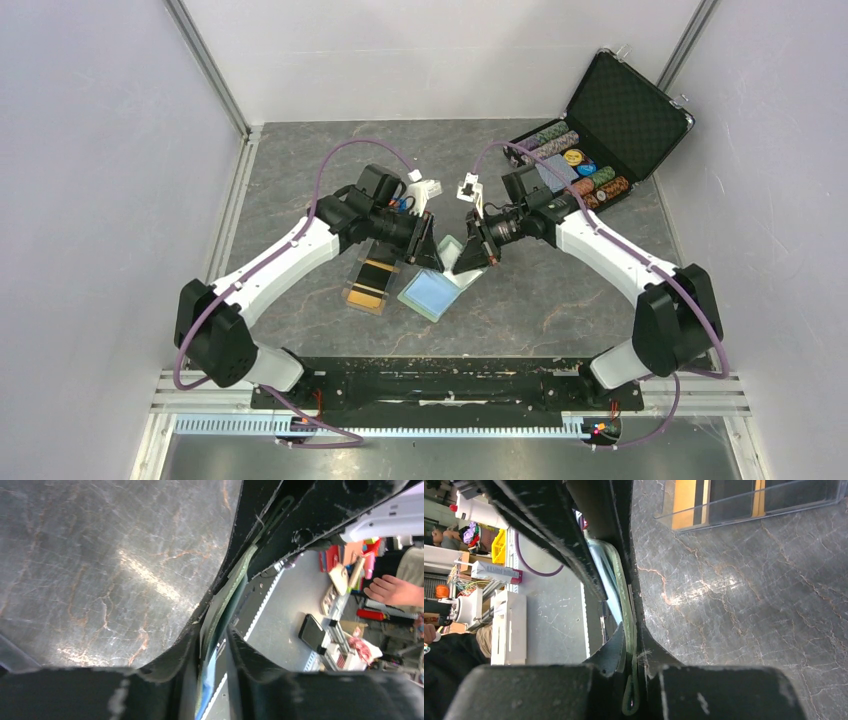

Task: Put the credit cards into the card holder
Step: Open the card holder, then place the card holder at the center of the board.

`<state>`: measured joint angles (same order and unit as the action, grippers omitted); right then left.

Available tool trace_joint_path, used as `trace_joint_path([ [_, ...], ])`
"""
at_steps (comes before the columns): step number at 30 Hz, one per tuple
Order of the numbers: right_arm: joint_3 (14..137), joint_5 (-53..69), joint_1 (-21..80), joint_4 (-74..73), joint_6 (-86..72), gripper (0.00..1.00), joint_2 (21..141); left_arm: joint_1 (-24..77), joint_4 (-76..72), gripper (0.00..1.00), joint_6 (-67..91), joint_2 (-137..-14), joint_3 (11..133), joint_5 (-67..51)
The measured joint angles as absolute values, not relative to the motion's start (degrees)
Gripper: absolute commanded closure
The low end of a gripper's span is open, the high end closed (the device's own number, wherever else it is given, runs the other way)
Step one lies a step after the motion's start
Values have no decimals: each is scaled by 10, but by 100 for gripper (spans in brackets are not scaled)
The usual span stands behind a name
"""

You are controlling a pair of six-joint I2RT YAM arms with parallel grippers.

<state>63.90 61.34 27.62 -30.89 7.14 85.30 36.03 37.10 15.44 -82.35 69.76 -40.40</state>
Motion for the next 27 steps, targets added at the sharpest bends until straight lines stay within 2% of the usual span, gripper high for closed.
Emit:
trace_joint_path([
  [6,647,590,277,-307,61,100,878,361,352,23,161,-807,683,-340],
  [13,646,532,276,-276,17,100,880,355,320,2,170,-781,681,-274],
  [27,561,437,199,-156,-126,100,880,301,262,0,239,-765,625,-253],
])
